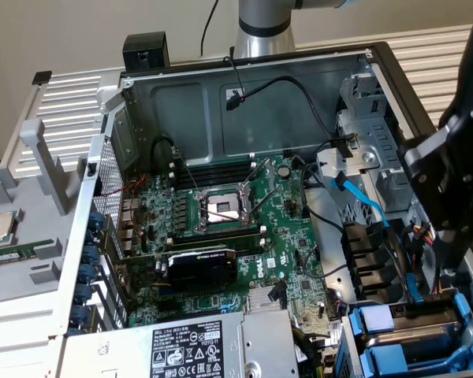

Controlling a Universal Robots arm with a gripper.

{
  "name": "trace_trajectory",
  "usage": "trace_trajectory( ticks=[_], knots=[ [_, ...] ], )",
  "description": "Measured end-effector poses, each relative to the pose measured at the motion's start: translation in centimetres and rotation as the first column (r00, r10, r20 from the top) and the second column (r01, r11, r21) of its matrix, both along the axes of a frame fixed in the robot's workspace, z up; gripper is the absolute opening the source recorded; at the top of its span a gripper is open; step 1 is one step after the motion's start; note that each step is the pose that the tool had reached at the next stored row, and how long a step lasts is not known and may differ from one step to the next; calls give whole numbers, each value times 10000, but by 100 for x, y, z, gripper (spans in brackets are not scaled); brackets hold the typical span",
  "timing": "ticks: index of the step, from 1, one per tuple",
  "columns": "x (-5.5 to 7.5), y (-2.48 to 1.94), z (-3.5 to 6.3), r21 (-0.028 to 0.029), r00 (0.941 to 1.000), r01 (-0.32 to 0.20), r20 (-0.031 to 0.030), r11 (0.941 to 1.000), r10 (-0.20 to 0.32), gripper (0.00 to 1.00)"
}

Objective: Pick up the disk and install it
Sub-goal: 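Insert the second disk wire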

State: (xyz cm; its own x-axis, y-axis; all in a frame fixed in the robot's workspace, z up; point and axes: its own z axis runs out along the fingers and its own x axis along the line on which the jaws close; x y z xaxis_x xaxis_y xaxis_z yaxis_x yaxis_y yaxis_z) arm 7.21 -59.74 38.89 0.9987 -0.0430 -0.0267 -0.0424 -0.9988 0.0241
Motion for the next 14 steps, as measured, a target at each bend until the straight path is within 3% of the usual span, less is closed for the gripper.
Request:
trace_trajectory(
  ticks=[3, 6, 14],
  knots=[
    [-2, 72, 132, -18, 10000, 3, 0, 10000, -3, 11],
    [-3, 152, 195, -76, 10000, 2, 4, 10000, -2, 11],
    [-5, 163, 198, -94, 10000, -5, 4, 10000, 5, 11]
  ],
)
